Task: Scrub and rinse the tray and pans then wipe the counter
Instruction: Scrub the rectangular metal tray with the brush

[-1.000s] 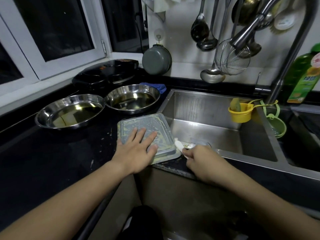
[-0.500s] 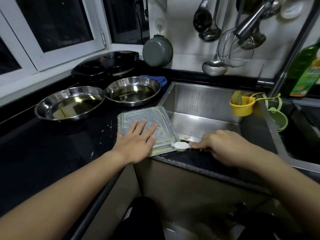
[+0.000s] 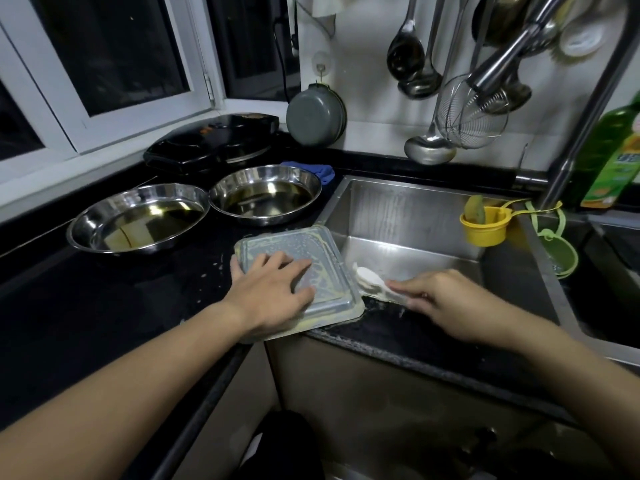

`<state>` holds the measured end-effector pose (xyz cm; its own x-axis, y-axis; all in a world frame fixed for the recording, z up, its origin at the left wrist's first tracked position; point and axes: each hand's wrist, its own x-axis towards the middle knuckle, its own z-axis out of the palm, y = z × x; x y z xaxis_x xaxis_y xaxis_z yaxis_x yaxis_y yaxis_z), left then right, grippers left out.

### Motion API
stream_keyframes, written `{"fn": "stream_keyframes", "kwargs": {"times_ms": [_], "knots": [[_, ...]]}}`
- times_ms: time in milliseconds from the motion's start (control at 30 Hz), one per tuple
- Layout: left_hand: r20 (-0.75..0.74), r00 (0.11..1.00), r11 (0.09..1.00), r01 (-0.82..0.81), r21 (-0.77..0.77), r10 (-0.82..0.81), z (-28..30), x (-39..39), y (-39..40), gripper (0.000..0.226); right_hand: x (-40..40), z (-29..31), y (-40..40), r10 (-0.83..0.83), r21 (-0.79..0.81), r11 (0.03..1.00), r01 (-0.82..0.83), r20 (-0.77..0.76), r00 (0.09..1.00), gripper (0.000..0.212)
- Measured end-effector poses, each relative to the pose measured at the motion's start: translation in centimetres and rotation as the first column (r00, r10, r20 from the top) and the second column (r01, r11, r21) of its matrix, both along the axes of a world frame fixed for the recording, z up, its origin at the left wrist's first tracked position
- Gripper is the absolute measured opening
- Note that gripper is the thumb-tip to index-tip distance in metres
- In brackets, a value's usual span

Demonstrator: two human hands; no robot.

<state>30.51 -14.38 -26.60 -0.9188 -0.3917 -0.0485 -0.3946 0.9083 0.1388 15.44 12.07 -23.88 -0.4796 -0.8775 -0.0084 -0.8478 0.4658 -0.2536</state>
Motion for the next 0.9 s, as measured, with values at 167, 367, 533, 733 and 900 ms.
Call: {"fn": "stream_keyframes", "kwargs": {"times_ms": [167,367,533,733,900], "knots": [[-0.068,0.998,0.999,-0.009,-0.040,0.006,-0.5,-1.1,-0.2,0.057,2.6,-0.1,-2.5,-0.003,0.171,0.985,0.004,-0.004,1.000,0.034],[-0.032,0.999,1.000,0.014,-0.014,-0.014,-0.8,-1.5,-0.6,0.057,-1.3,0.0,-10.4,-0.161,0.183,0.972,0.148,0.061,0.985,0.036],[-0.018,1.000,1.000,0.013,0.009,-0.013,-0.6,-1.3,-0.3,0.056,-5.1,0.7,-15.3,-0.182,0.100,0.980,0.169,0.139,0.973,0.038],[-0.025,1.000,1.000,0.017,-0.002,-0.017,-0.8,-1.4,-0.7,0.056,-2.9,0.0,-7.9,-0.186,0.044,0.982,0.182,0.340,0.922,0.036],[-0.023,0.999,1.000,0.025,0.012,-0.025,-1.0,-1.7,-0.5,0.056,-3.8,-0.2,-10.7,-0.256,-0.017,0.960,0.280,0.349,0.901,0.037]]}}
